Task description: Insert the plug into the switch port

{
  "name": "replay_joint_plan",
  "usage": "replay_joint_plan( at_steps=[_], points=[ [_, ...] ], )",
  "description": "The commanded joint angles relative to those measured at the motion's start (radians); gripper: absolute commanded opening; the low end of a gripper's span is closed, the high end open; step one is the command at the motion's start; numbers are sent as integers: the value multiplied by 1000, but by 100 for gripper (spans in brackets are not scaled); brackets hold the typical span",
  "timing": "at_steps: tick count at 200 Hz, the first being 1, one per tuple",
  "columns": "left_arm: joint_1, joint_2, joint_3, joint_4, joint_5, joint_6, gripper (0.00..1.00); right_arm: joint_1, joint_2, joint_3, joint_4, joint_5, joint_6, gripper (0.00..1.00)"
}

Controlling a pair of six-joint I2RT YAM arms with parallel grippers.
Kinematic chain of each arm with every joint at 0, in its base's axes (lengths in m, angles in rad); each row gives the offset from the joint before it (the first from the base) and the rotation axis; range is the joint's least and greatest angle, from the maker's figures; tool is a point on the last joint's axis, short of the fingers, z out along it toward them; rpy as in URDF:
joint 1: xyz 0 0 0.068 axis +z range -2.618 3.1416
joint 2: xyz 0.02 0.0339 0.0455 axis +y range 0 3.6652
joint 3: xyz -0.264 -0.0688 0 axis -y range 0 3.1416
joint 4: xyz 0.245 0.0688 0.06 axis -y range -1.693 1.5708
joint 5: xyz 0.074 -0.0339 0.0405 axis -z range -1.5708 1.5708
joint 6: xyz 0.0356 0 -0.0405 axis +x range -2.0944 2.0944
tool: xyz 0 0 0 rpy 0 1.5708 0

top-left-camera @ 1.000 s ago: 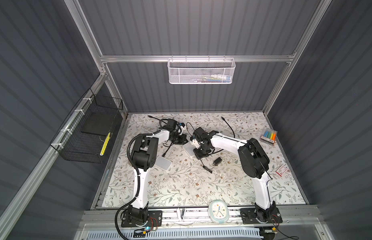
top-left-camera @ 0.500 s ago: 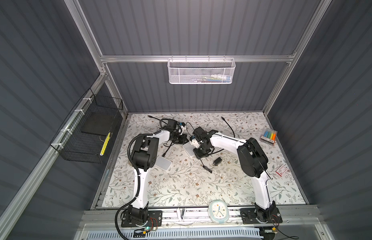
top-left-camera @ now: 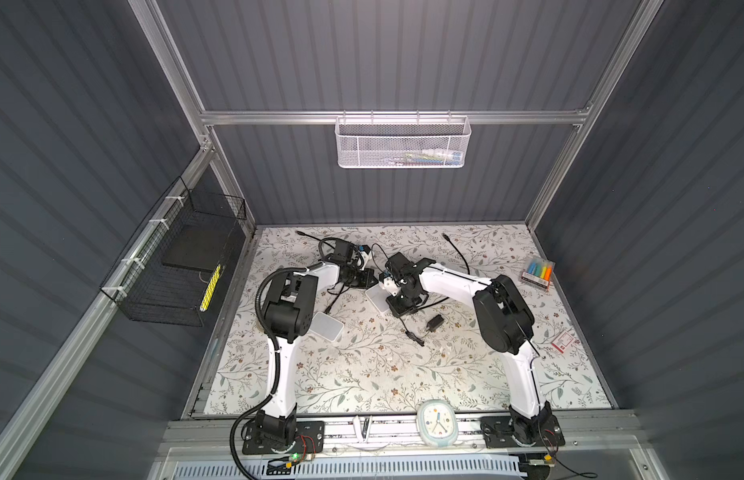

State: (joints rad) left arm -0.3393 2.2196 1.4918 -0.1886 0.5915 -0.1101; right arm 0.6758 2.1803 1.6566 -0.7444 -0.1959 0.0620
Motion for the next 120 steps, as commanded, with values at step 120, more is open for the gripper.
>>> replay_joint_plan(
  at_steps=[120],
  points=[
    [-99, 19, -142, -69, 177, -56, 0, -19, 61, 163, 250, 38, -1, 0]
  ],
)
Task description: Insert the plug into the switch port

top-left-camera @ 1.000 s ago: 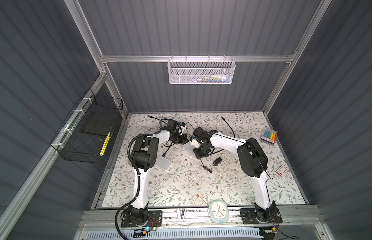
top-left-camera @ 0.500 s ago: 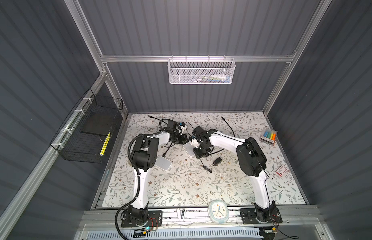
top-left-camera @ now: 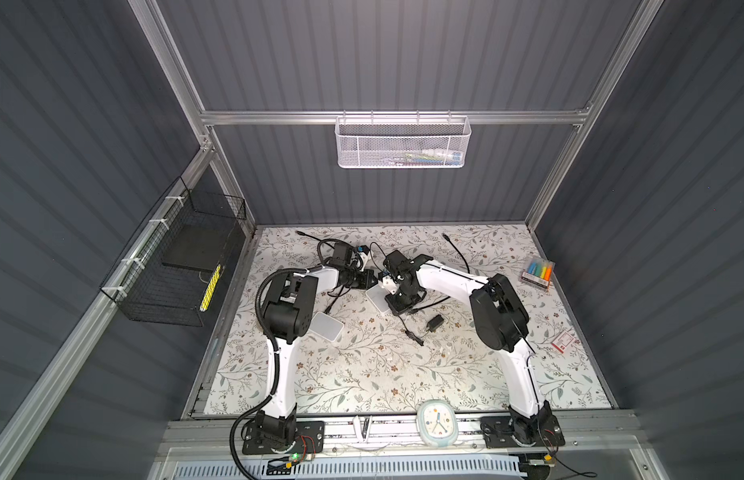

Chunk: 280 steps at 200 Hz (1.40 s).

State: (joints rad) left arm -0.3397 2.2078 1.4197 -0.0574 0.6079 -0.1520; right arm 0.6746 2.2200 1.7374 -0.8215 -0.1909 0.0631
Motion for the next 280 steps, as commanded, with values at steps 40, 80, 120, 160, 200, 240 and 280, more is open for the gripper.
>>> replay_joint_plan(
  at_steps=[40, 80, 120, 160, 200, 240, 280],
  points=[
    [-79, 28, -72, -192, 153, -22, 0, -19, -8, 38, 330, 44, -7, 0],
    [-38, -3, -71, -194, 74, -54, 0, -24, -70, -69, 359, 61, -19, 0],
    [-22, -20, -58, -216, -34, -109, 0, -24, -151, -189, 365, 85, -50, 26],
    [-4, -92, -52, -225, -125, -141, 4, -51, -304, -326, 348, 89, -83, 38],
    [8, -212, 19, -290, -222, -84, 39, -92, -431, -399, 288, 108, -144, 44],
    [9, -484, -45, -199, -388, 10, 100, -87, -550, -480, 349, 108, -113, 51],
    [8, -756, -192, -47, -524, 75, 100, -87, -660, -574, 367, 182, -71, 55]
  ],
)
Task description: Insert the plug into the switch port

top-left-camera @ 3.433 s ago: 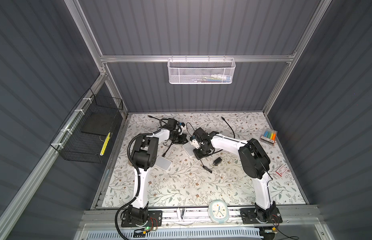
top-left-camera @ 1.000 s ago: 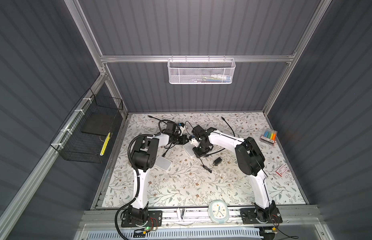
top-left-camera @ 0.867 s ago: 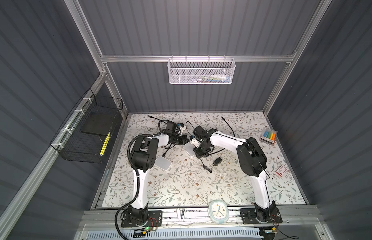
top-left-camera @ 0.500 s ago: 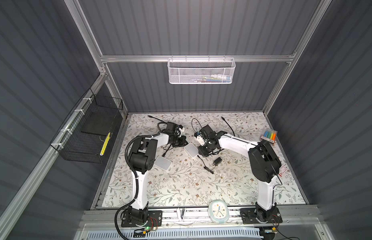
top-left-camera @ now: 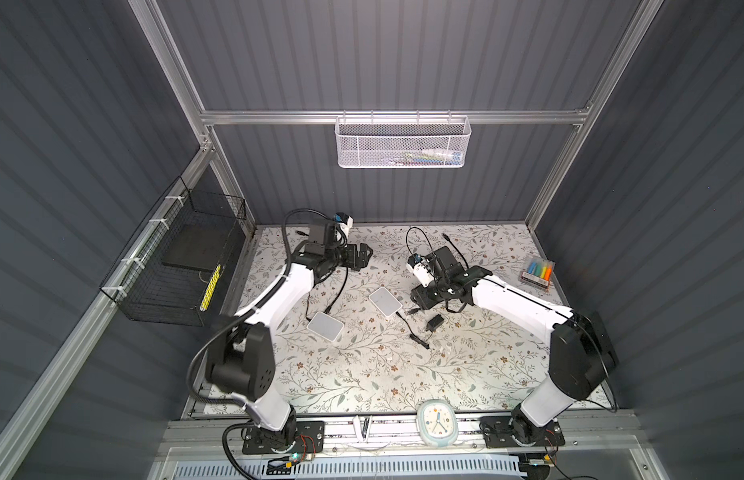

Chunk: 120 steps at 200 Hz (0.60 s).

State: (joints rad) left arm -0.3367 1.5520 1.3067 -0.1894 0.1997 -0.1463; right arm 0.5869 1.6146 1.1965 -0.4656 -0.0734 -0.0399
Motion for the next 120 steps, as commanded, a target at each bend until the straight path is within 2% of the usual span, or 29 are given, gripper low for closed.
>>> replay_joint_plan(
  at_steps=[1, 11, 26, 51, 72, 91, 120],
  points=[
    [4, -105, -81, 86, -119, 70, 100, 1, -57, -35, 10, 70, 33, 55],
    [5, -136, -113, 107, -123, 71, 100, -3, -85, -63, -3, 111, 50, 55],
    [5, -163, -157, 139, -65, 67, 100, -17, -133, -109, -40, 146, 107, 56],
    [5, -163, -176, 118, 3, 59, 100, -34, -208, -203, -103, 137, 187, 58],
    [5, -162, -189, 113, -2, 60, 100, -33, -253, -276, -140, 140, 260, 58],
    [5, -192, -231, 179, 3, 47, 100, -34, -279, -326, -134, 105, 313, 59],
    [7, -216, -274, 235, -36, 16, 100, -32, -245, -327, -82, 104, 356, 61]
  ],
)
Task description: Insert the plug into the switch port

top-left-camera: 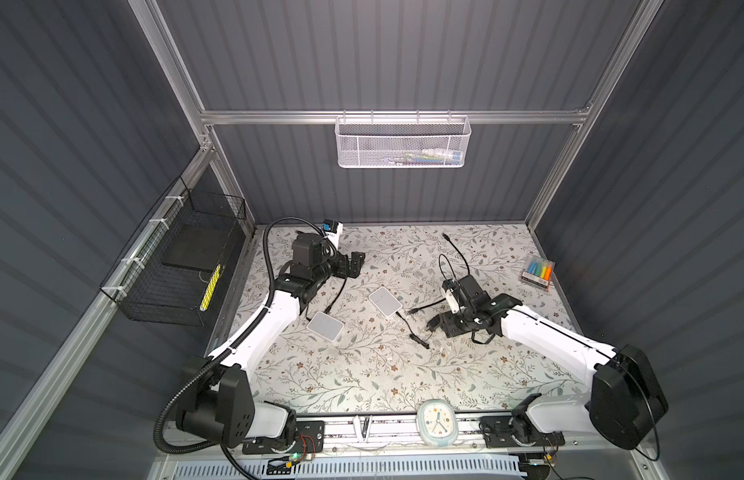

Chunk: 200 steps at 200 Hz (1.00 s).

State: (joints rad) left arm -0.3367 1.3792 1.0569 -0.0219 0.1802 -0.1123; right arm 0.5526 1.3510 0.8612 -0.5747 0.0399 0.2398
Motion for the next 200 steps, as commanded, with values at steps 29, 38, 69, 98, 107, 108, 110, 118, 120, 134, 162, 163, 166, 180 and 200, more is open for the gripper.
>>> replay_joint_plan(
  at_steps=[29, 38, 69, 98, 107, 108, 110, 118, 120, 134, 162, 163, 166, 180, 200],
  points=[
    [7, -47, -12, 17, -35, -5, 100, 1, 100, 72, 85, -51, 135, 63],
    [7, -56, -14, 4, -52, 0, 100, 0, 122, 91, 95, -58, 158, 64],
    [7, -91, -44, 6, -82, 6, 100, -17, 158, 91, 169, -93, 298, 66],
    [7, -92, -49, 9, -82, 9, 100, -17, 202, 109, 146, -77, 347, 64],
    [7, -88, -45, 5, -85, 12, 100, -18, 208, 111, 138, -68, 353, 61],
    [8, -88, -45, 4, -85, 11, 100, -17, 208, 111, 138, -66, 354, 60],
    [8, -87, -44, 3, -85, 12, 100, -17, 208, 111, 138, -64, 356, 59],
    [7, -85, -43, 2, -85, 13, 100, -17, 209, 111, 131, -56, 366, 56],
    [7, -83, -43, 1, -85, 14, 100, -18, 208, 111, 129, -54, 366, 56],
    [8, -77, -40, -2, -82, 13, 100, -17, 204, 110, 127, -54, 378, 50],
    [8, -68, -37, -7, -81, 14, 100, -18, 204, 107, 123, -45, 394, 34],
    [8, -68, -36, -6, -81, 14, 100, -17, 203, 108, 122, -45, 395, 33],
    [8, -67, -37, -6, -80, 14, 100, -18, 204, 107, 123, -43, 395, 31],
    [8, -63, -35, -6, -77, 16, 100, -17, 209, 105, 131, -44, 400, 22],
    [8, -62, -30, -18, -80, 17, 100, -17, 221, 105, 135, -43, 406, 20]
  ],
)
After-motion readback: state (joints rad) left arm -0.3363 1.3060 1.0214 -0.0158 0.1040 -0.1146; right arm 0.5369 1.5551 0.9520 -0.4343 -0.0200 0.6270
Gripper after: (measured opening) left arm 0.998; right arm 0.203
